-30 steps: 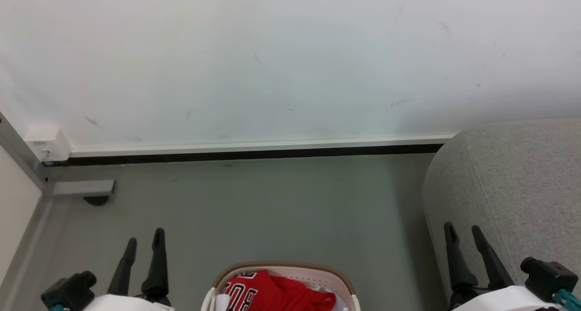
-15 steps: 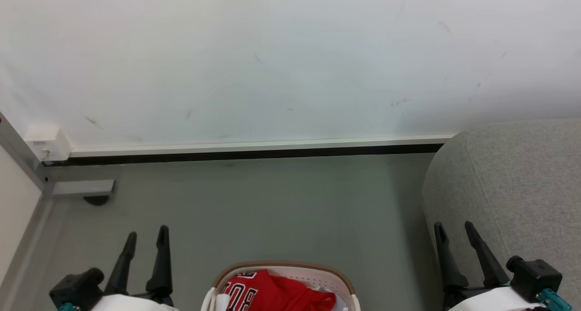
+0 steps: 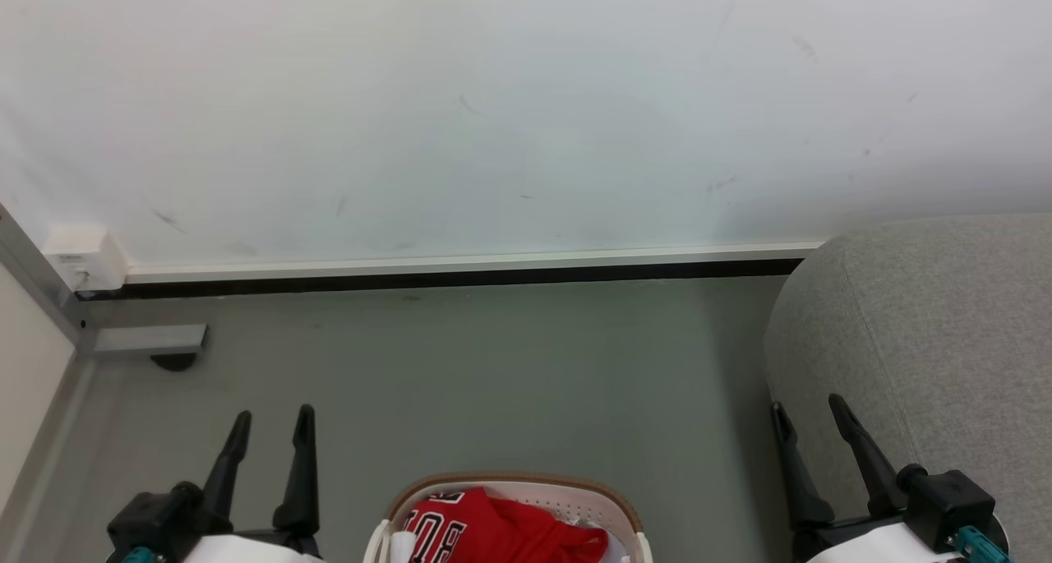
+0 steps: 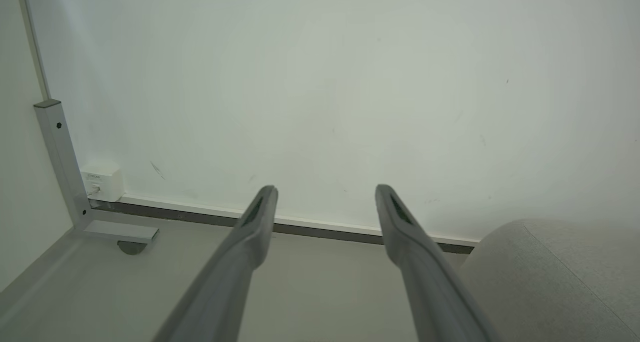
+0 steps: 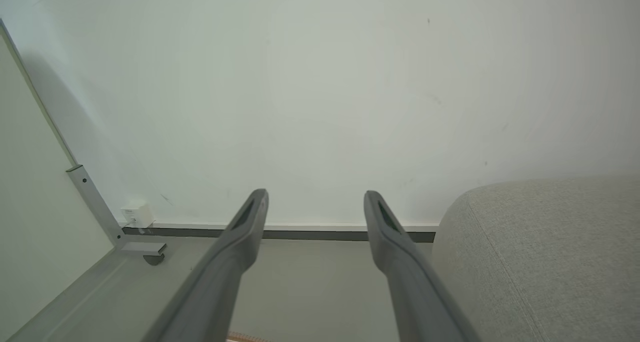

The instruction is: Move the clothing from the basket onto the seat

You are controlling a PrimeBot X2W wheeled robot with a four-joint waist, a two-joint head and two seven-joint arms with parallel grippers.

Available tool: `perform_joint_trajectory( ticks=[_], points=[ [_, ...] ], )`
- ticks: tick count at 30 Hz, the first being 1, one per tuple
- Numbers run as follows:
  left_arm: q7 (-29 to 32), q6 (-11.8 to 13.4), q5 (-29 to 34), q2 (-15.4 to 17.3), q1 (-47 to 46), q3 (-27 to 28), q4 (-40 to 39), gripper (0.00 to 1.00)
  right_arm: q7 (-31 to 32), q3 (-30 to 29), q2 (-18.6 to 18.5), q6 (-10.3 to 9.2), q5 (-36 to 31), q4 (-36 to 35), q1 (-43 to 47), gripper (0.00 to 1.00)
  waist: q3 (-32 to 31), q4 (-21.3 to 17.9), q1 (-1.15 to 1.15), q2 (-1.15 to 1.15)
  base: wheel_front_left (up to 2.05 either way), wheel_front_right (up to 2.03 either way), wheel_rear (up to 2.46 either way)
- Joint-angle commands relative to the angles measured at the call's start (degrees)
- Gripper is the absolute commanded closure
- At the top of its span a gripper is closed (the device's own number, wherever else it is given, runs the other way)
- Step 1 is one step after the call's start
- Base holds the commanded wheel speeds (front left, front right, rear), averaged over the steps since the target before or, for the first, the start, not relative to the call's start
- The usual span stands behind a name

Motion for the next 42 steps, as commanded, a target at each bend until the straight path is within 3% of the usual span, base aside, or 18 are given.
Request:
perform_joint_trajectory(
  ticks=[1, 27, 42],
  points=[
    [-0.6, 0.0, 1.6, 0.4, 0.3, 0.1, -0.4, 0.0, -0.6, 0.0, -0.1, -0.09, -1.4, -0.5, -1.0, 0.0, 0.0, 0.0, 0.0, 0.0, 0.0, 0.0, 0.0],
    [-3.3, -0.7, 11.0, -0.1, 0.3, 0.4, -0.8, 0.0, -3.3, -0.6, -0.2, -0.12, -7.8, -2.9, 0.1, 0.0, 0.3, 0.0, 0.0, 0.0, 0.0, 0.0, 0.0],
    [-3.4, -0.9, 10.8, -0.4, -0.1, 0.9, -0.4, 0.0, -3.3, -0.9, -0.2, -0.12, -7.4, -3.4, 0.2, 0.0, 0.5, 0.1, 0.0, 0.0, 0.0, 0.0, 0.0]
  ],
)
